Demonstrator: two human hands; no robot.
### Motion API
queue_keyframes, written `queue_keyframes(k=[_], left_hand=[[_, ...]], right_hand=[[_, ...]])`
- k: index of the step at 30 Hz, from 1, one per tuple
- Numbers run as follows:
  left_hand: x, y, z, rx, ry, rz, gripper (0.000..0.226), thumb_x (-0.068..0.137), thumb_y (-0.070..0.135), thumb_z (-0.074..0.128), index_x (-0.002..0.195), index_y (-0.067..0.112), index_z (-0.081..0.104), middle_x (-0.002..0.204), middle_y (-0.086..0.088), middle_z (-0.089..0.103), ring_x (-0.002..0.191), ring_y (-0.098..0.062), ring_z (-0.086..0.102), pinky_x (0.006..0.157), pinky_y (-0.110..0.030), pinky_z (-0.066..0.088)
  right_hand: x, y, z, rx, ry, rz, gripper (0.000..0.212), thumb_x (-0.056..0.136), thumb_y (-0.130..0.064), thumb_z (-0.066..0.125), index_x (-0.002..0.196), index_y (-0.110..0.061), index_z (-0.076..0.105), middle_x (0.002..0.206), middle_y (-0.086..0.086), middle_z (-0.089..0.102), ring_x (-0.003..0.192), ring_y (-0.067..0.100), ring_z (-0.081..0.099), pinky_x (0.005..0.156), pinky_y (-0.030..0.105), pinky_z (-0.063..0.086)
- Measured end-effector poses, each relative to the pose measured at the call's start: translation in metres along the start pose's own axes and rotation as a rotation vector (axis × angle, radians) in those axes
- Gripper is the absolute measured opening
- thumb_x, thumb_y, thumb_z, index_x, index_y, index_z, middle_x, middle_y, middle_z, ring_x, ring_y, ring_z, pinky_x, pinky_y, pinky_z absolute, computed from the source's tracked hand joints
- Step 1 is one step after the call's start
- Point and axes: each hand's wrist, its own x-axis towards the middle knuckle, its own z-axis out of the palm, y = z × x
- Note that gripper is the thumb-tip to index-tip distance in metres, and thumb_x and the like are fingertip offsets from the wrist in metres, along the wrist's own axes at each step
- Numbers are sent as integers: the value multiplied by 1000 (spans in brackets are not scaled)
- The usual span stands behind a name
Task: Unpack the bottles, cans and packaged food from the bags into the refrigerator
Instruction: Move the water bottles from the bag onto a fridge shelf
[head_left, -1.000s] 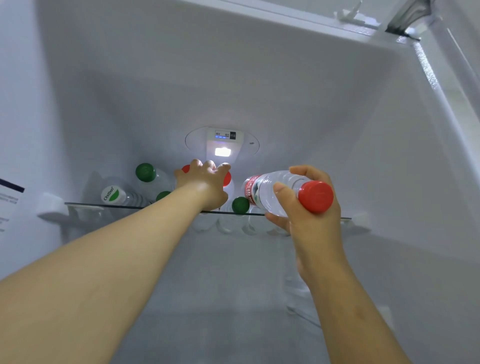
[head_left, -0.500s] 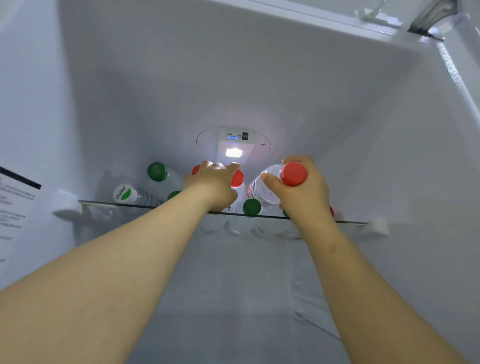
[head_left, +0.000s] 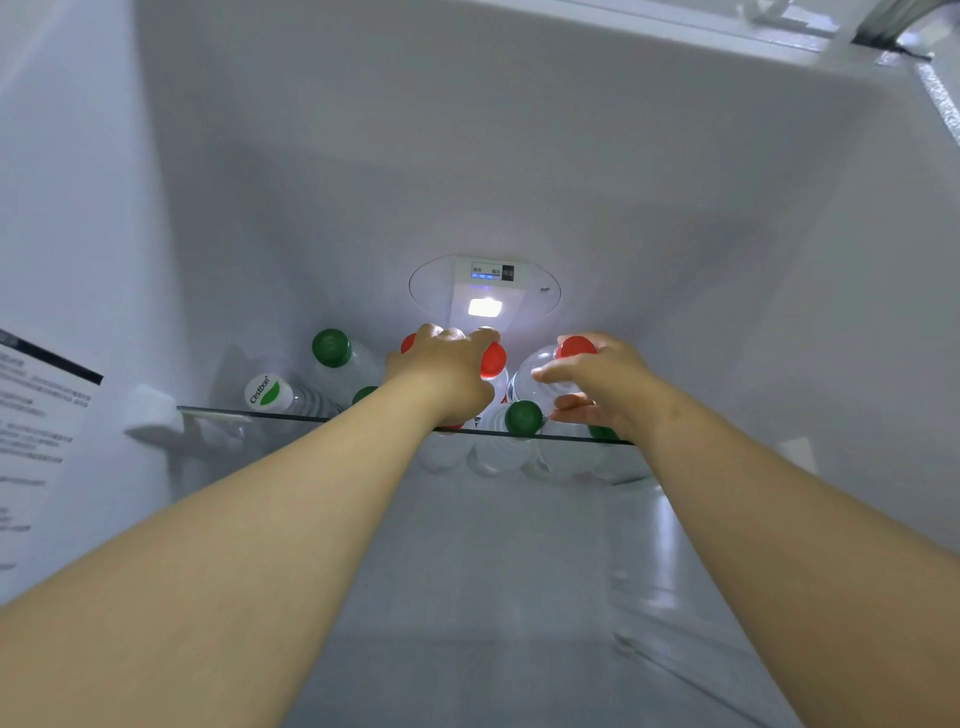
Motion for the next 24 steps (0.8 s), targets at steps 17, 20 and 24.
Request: queue_keyframes(k=[17, 20, 24], left_hand=[[-1, 0, 0, -22, 7, 0, 51, 91, 24, 45, 138, 33, 28, 129, -1, 44, 130, -25, 25, 92, -42, 36], [-1, 0, 0, -21, 5, 6, 50, 92, 25, 45, 138, 32, 28, 130, -1, 44, 129, -25, 26, 92, -42, 36], [-1, 0, 0, -11, -7, 1, 50, 91, 25, 46, 138, 30, 28, 131, -2, 43, 130, -25, 24, 92, -42, 36]], right_hand=[[9, 5, 7, -735, 321, -457, 16, 86, -17, 64, 100, -10, 61, 106, 10, 61, 87, 24, 57, 72, 28, 45], [3, 3, 6, -581, 297, -411, 34, 89, -19, 60, 120, -8, 55, 111, 9, 59, 94, 30, 61, 84, 39, 52], [-4, 7, 6, -554, 347, -425, 24, 89, -14, 55, 112, -10, 49, 102, 4, 47, 75, 17, 50, 70, 28, 45]])
